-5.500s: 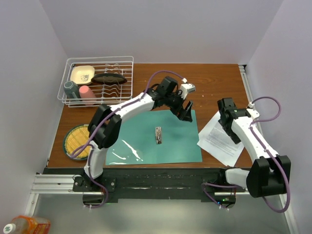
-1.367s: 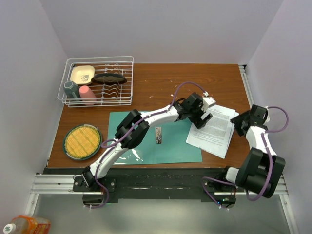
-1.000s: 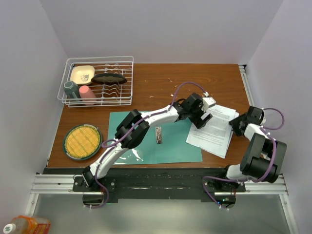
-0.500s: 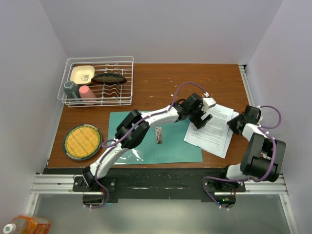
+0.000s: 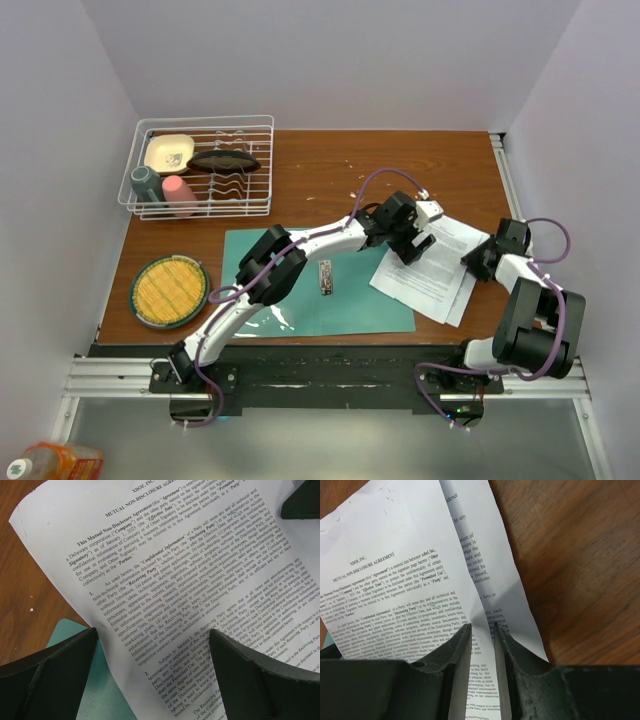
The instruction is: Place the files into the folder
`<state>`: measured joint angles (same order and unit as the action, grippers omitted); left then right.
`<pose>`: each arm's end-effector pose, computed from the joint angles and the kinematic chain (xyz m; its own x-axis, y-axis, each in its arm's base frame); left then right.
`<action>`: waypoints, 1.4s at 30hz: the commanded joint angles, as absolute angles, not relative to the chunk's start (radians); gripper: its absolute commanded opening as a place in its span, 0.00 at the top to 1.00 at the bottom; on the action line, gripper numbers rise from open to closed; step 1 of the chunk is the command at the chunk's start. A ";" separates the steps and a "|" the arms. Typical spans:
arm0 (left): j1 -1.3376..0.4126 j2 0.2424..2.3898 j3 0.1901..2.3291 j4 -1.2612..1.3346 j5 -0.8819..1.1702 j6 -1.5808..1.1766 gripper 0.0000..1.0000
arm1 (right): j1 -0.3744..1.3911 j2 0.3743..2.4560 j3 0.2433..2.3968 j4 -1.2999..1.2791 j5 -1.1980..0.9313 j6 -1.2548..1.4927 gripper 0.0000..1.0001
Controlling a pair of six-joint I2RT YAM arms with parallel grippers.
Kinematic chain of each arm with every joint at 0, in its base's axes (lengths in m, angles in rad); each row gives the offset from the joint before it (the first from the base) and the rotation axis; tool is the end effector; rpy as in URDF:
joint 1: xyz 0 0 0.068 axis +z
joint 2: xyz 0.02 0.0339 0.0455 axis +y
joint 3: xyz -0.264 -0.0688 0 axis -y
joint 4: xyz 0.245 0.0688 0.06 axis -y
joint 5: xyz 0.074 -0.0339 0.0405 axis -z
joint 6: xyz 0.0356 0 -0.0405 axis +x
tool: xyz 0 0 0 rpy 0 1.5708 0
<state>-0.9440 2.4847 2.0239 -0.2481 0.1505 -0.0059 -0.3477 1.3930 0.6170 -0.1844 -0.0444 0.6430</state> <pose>0.3230 -0.4551 0.1484 -0.3870 0.5244 -0.7585 0.8652 0.4908 -0.1021 0.2384 -0.0847 0.1548 -0.4268 0.7918 -0.4369 0.7152 0.5912 0.3728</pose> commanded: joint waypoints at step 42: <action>-0.084 1.414 1.160 -0.739 0.446 0.440 0.00 | 0.423 1.082 1.150 -0.225 -0.248 0.611 1.00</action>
<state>-0.1425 1.4063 1.2564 -0.6781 0.3717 0.2928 0.3679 1.1061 1.0737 -0.1890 -0.1822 0.6456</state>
